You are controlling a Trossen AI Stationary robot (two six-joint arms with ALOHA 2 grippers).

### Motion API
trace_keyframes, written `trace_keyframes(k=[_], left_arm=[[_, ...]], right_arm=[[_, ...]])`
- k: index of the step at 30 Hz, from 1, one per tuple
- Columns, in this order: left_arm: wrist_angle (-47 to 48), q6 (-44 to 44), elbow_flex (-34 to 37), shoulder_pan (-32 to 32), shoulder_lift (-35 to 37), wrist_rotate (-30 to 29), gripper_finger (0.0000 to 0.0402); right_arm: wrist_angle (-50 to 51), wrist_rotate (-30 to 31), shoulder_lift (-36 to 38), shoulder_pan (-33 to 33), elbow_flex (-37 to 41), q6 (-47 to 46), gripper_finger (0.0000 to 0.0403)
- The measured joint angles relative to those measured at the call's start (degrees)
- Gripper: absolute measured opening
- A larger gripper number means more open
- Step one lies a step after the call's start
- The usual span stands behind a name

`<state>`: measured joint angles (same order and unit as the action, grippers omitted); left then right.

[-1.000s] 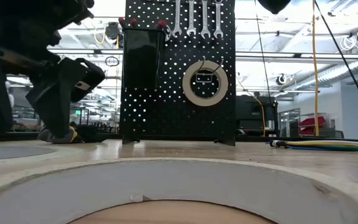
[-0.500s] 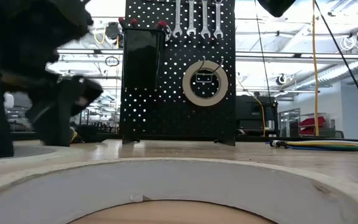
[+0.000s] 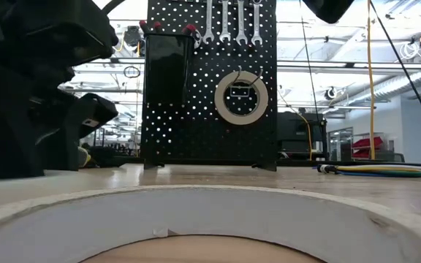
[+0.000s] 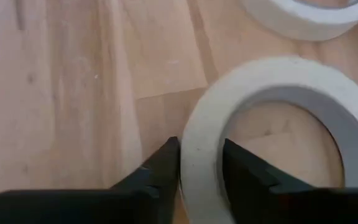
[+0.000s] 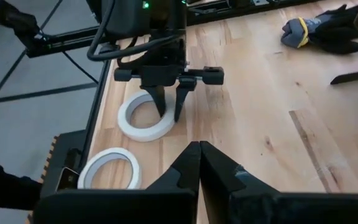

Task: Hang tools onto peg board
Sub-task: Hang the white masking tape on the peg board

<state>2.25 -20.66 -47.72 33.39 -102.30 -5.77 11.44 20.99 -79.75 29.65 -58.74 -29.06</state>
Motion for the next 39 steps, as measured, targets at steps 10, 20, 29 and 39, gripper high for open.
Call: trace_keyframes(k=[10,20,29,39], left_arm=[[9.65,0.45,0.12,-1.27,4.97,-13.09,0.0059],[11.66,5.98,0.03,-8.15,25.94,-34.93,0.0059],[-1.3,13.7,-0.1,-9.04,29.17,-42.06,0.0059],[-9.23,13.56,-0.09,-10.13,26.67,-47.29,0.0059]], right_arm=[[-0.7,7.95,0.0,-2.4,0.0,-7.52,0.0002],[-1.83,13.47,0.0,-5.46,0.0,-21.7,0.0059],[-14.11,13.26,-0.02,-9.16,0.02,-23.98,0.0222],[-24.45,13.14,-4.1,-10.77,0.02,-25.5,0.0293]])
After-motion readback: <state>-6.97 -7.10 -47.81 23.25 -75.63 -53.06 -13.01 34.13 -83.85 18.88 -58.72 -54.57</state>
